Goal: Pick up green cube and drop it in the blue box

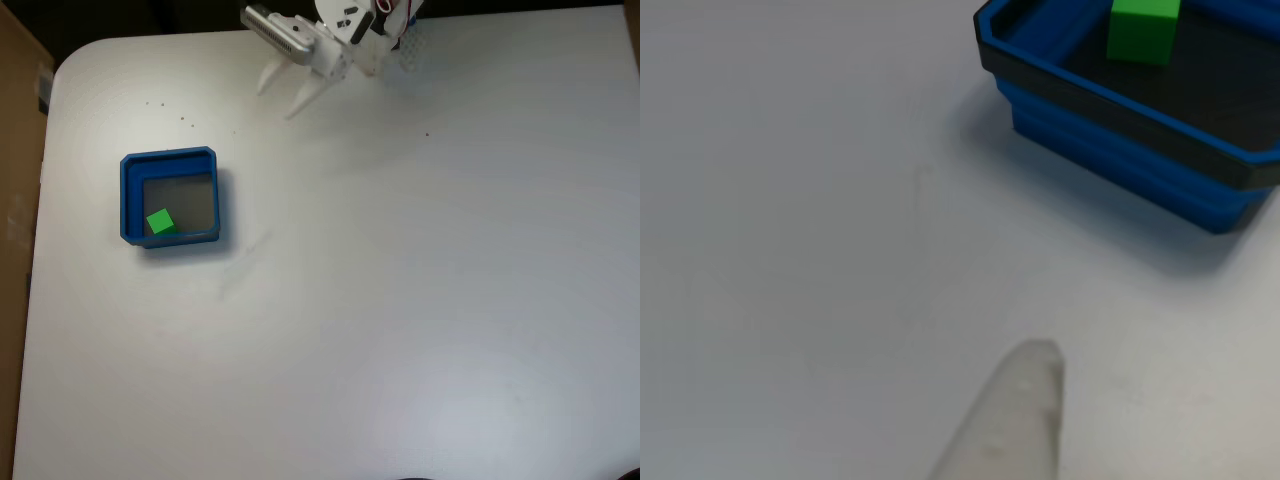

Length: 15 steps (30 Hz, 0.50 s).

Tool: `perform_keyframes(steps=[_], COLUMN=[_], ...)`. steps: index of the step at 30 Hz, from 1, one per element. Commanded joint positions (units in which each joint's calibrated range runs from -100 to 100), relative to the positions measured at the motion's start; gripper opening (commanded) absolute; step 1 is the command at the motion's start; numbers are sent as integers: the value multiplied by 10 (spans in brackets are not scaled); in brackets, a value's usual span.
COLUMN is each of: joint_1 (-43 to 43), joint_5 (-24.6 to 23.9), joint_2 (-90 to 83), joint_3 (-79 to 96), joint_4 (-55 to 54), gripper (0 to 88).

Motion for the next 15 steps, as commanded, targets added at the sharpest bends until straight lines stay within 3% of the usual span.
perform_keyframes(steps=[1, 15], joint_1=[-3, -12], joint_5=[2, 2], joint_2=[-88, -320], joint_3=[47, 249], joint_4=[-15, -15], gripper=[242, 233])
